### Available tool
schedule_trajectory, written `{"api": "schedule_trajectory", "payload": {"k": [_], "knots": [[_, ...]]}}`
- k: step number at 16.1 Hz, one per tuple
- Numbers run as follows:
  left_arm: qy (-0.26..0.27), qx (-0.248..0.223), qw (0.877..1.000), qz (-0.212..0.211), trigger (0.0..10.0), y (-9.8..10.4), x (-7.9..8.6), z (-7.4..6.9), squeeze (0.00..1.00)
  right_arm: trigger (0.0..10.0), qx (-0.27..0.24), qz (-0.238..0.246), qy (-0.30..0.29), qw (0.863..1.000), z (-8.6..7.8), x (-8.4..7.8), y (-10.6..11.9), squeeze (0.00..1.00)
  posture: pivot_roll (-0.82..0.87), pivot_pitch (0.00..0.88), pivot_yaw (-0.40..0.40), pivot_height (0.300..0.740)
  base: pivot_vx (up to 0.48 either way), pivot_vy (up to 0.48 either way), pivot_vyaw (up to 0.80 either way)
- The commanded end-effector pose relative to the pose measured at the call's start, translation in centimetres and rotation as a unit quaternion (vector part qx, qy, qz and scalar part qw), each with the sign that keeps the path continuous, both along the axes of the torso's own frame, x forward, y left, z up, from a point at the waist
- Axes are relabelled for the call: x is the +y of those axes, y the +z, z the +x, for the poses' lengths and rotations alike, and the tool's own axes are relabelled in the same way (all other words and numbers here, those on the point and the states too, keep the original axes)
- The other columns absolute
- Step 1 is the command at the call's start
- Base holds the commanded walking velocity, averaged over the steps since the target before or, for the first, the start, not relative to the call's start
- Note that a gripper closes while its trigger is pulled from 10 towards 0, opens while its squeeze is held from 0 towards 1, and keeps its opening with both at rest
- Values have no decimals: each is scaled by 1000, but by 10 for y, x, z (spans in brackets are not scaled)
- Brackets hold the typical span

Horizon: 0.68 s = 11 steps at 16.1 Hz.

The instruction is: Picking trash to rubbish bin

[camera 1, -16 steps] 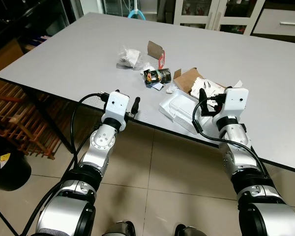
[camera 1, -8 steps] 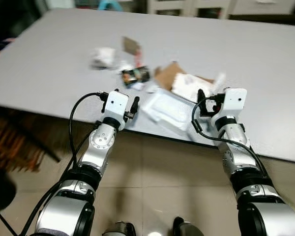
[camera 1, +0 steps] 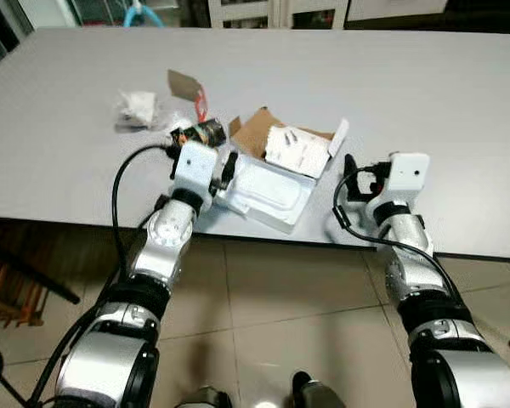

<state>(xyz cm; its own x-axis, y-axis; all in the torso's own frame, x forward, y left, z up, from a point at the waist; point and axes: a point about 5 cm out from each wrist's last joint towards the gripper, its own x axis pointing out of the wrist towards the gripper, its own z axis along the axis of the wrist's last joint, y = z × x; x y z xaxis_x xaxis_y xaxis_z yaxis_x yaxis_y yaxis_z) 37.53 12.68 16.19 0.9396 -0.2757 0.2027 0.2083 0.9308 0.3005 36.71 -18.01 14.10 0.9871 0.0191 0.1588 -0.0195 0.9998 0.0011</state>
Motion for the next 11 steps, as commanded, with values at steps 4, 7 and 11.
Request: {"api": "schedule_trajectory", "payload": {"k": [4, 7, 11], "knots": [[-24, 32, 999, -6, 10000, -4, 6, 1, 0, 10000, 25, 17, 26, 999, 1, 2, -4, 0, -9, 138, 64, 740, 0, 0, 0], [-46, 56, 997, -5, 10000, -11, 5, 0, 0, 10000, 39, 66, 39, 996, 3, -1, -3, 0, -12, 138, 65, 740, 0, 0, 0], [-68, 71, 994, -49, 10000, -8, 6, 3, 0, 10000, 46, 96, 63, 992, 3, -2, -1, 0, -16, 135, 64, 740, 0, 0, 0]]}}
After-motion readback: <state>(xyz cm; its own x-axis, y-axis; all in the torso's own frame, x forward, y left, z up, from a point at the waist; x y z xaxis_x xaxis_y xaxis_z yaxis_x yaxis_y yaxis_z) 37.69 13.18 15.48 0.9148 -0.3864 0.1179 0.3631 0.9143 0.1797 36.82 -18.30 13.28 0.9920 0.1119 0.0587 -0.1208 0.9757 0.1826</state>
